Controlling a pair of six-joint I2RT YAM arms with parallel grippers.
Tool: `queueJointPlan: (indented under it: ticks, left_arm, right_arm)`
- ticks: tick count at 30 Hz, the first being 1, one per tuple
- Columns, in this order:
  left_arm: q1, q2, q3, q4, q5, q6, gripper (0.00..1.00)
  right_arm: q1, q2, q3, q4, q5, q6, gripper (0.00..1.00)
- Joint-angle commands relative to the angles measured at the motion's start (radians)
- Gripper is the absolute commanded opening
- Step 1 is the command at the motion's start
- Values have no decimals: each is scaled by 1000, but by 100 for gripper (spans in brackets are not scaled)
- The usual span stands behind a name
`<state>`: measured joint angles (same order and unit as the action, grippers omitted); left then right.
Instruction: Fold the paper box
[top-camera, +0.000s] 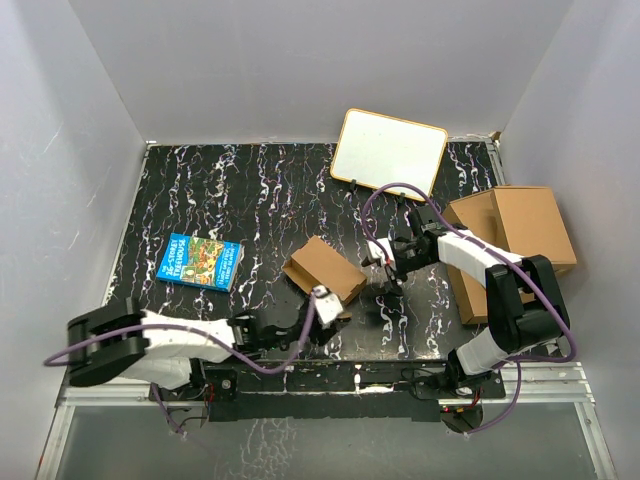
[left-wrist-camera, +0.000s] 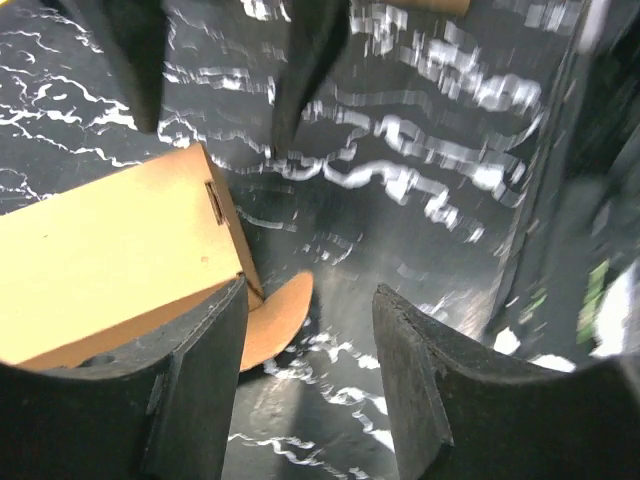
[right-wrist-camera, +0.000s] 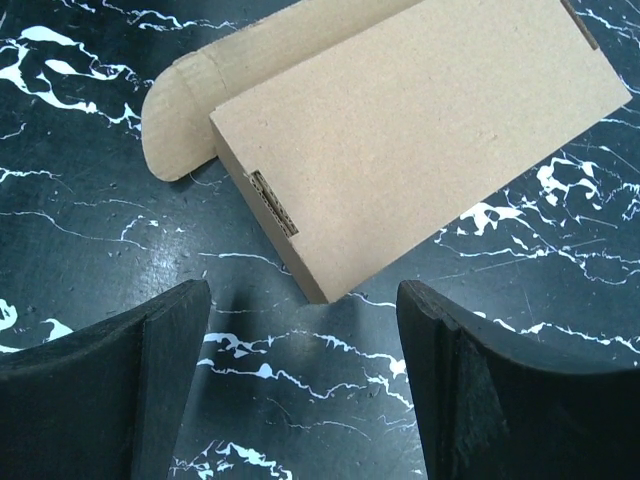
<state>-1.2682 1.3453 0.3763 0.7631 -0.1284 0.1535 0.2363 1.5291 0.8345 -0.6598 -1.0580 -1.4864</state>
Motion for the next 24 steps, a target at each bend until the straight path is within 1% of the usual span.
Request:
queueJointPlan:
  ticks: [1,3,5,6,8,11,14,17,20,24]
  left_arm:
    - [23,-221,3,-130,-85,-400,52]
    - [83,-274,31,-243,-54,-560,47]
    - [161,-298,33,-254,27,-696,40]
    - [202,-304,30,-249,56,-759,35]
    - [270,-301,36,-264,83,-882,28]
    - [326,-264,60,-310,94,-1021,29]
    - [350,-210,98,-358,107,-1092,30]
    - [359,-144,144,-419,89,-1123,32]
    - [372,-87,183,-450,80,-1127,33]
    - [390,-29,248,-551,59,-1098,34]
  right_arm:
    - [-14,3,26,3,-12,-24,80]
    - [-15,3,30,8,-3,-13,80]
    - [-15,-1,26,27,-2,11,78]
    - [-16,-4,20,42,-4,22,77]
    - [-16,-1,13,69,-4,42,75]
    - [-16,3,5,94,8,64,71]
    - [-15,0,-15,127,16,75,67]
    - [-11,6,-24,141,34,76,62]
    - [-3,15,-31,142,53,64,57]
    - [20,18,-38,118,84,9,51]
